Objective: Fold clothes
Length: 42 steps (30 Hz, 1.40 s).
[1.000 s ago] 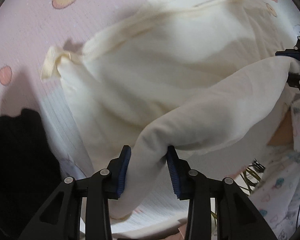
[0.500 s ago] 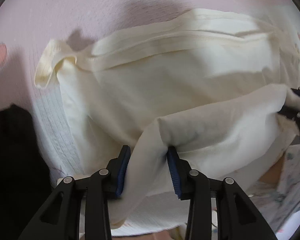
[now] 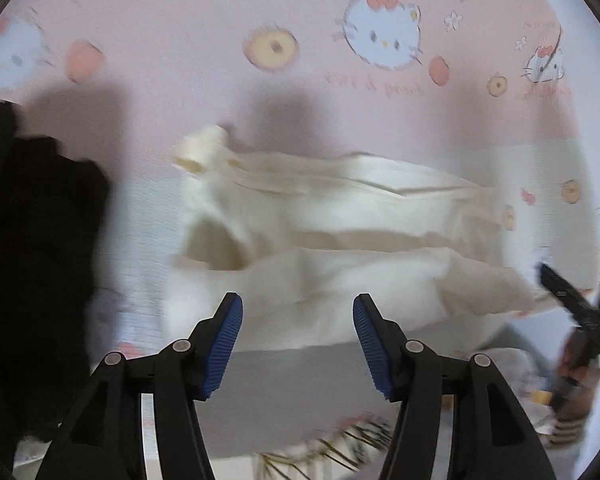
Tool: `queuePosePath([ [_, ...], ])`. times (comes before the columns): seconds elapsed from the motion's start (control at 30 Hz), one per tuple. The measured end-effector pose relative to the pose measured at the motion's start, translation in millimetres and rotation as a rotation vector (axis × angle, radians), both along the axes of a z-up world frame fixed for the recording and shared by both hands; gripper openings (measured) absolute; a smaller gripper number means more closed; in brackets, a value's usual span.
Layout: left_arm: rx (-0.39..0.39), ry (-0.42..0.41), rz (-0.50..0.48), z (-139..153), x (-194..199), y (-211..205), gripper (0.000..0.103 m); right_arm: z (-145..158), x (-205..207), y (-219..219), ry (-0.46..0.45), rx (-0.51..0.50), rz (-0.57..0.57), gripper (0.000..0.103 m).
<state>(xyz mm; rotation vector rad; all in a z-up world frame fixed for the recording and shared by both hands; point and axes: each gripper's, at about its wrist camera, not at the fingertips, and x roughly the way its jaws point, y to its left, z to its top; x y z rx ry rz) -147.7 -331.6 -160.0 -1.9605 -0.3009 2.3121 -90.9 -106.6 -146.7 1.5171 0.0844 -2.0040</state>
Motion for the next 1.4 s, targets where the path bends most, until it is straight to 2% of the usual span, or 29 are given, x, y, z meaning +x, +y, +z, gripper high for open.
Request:
queuePosePath([
  [0.07, -0.142, 0.050, 0.009, 21.5, 18.0, -26.9, 0.055, 8.1, 8.9, 21.3, 0.034, 0.008, -0.055, 0.079],
  [0.13, -0.152, 0.043, 0.014, 14.8, 30.4, -34.5, 0.055, 0.8, 19.9, 31.5, 0.078, 0.056, -0.093, 0.079],
  [0.23, -0.157, 0.028, 0.021, 2.6, 48.8, -44.3, 0.055, -30.3, 21.7, 24.3, 0.081, 0.116, -0.078, 0.079],
  [0.27, -0.117, 0.007, 0.032, -4.0, 51.7, -49.5, 0.055, -35.5, 24.3, 23.6, 0.079, 0.135, -0.060, 0.079],
  [0.33, -0.088, -0.019, 0.066, -15.9, 55.1, -58.9, 0.055, -45.0, 29.0, 21.6, 0.080, 0.176, -0.023, 0.079],
  [0.4, -0.092, -0.042, 0.105, -27.4, 55.3, -67.2, 0.055, -50.7, 32.3, 16.2, 0.094, 0.227, 0.012, 0.079],
  [0.53, -0.046, -0.059, 0.189, -39.2, 51.7, -78.5, 0.055, -61.0, 35.5, 12.7, 0.108, 0.267, 0.027, 0.079],
  [0.63, -0.009, -0.070, 0.253, -47.8, 48.9, -86.9, 0.055, -62.7, 27.3, 19.9, 0.077, 0.246, -0.011, 0.079],
  [0.77, 0.039, -0.086, 0.337, -59.3, 45.1, -98.1, 0.055, -68.4, 6.5, 41.6, 0.039, 0.164, -0.099, 0.079],
  [0.8, 0.085, -0.101, 0.379, -67.1, 43.1, -104.7, 0.055, -71.3, 1.9, 45.9, 0.028, 0.143, -0.123, 0.079],
  [0.83, 0.107, -0.118, 0.417, -74.1, 41.9, -110.4, 0.055, -73.7, -2.8, 50.9, 0.017, 0.125, -0.146, 0.078],
  [0.9, 0.125, -0.141, 0.474, -86.5, 39.8, -119.8, 0.055, -79.6, -14.4, 66.2, -0.019, 0.105, -0.216, 0.070],
  [1.0, 0.120, -0.158, 0.469, -98.6, 37.2, -119.9, 0.055, -91.7, -27.0, 85.3, -0.057, 0.134, -0.326, 0.069],
  [1.07, 0.068, -0.151, 0.439, -99.6, 34.3, -112.4, 0.055, -103.5, -33.5, 94.8, -0.116, 0.111, -0.381, 0.069],
  [1.17, -0.029, -0.134, 0.391, -97.0, 29.7, -98.5, 0.055, -111.4, -34.5, 97.0, -0.139, 0.107, -0.401, 0.069],
  [1.27, -0.066, -0.132, 0.384, -96.1, 30.2, -89.1, 0.055, -113.3, -34.5, 94.4, -0.128, 0.136, -0.399, 0.069],
  [1.4, 0.053, -0.180, 0.369, -82.6, 37.3, -88.6, 0.055, -101.6, -31.2, 99.9, -0.153, 0.113, -0.467, 0.069],
])
